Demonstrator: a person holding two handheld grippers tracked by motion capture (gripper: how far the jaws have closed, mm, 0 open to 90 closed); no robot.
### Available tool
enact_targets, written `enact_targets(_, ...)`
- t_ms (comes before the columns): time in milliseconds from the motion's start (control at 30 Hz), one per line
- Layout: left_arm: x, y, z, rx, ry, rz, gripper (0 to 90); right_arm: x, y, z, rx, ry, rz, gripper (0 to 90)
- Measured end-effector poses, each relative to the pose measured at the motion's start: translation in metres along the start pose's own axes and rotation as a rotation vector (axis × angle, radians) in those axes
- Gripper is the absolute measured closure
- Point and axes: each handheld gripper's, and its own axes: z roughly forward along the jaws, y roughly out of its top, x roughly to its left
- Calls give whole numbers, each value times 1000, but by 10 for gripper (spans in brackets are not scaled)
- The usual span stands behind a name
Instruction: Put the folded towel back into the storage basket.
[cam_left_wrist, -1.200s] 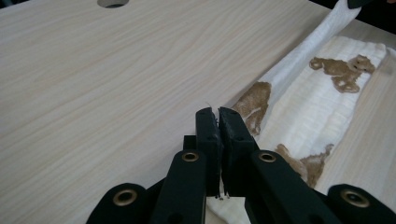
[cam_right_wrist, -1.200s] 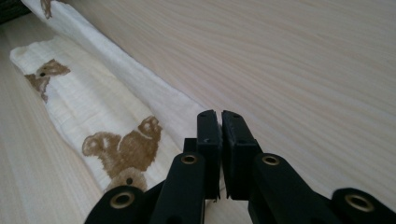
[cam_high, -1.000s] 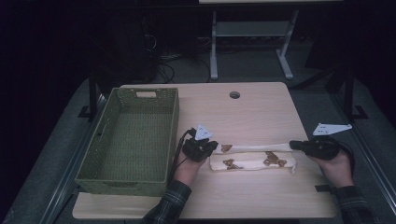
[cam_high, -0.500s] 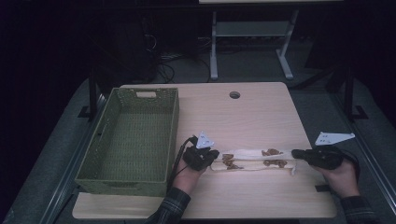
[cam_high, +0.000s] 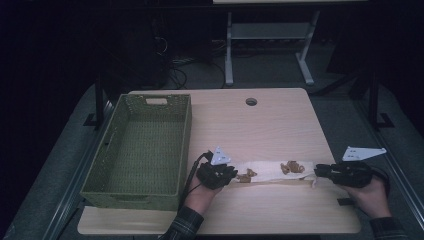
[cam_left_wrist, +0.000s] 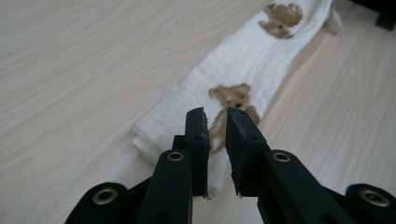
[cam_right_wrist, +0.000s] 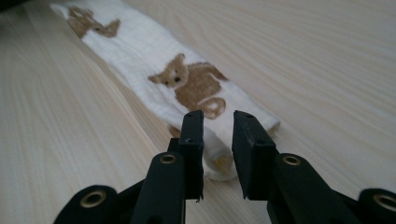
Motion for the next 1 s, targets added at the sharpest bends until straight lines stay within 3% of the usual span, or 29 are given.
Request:
enact_targets(167, -3, 1, 5, 12, -25, -2, 807, 4, 5, 2, -8, 15, -10, 833)
enact_targets(367, -2, -7, 20, 86, -47, -10, 811, 5, 0, 20, 91, 25, -9, 881)
enact_targets(567, 4, -15, 32, 156, 0, 17, 811, 5, -7, 27, 155, 21, -4, 896)
enact_targets(700, 3, -14, 33, 157, 12, 34, 810, 6, -6, 27, 157, 12, -10, 893)
enact_targets(833, 0, -11, 23, 135, -1, 23, 707, 11, -6, 19, 134, 20, -6, 890)
enact_targets(1000, -1, -13, 14, 128, -12, 1, 550, 14, -15, 15, 147, 30, 16, 891)
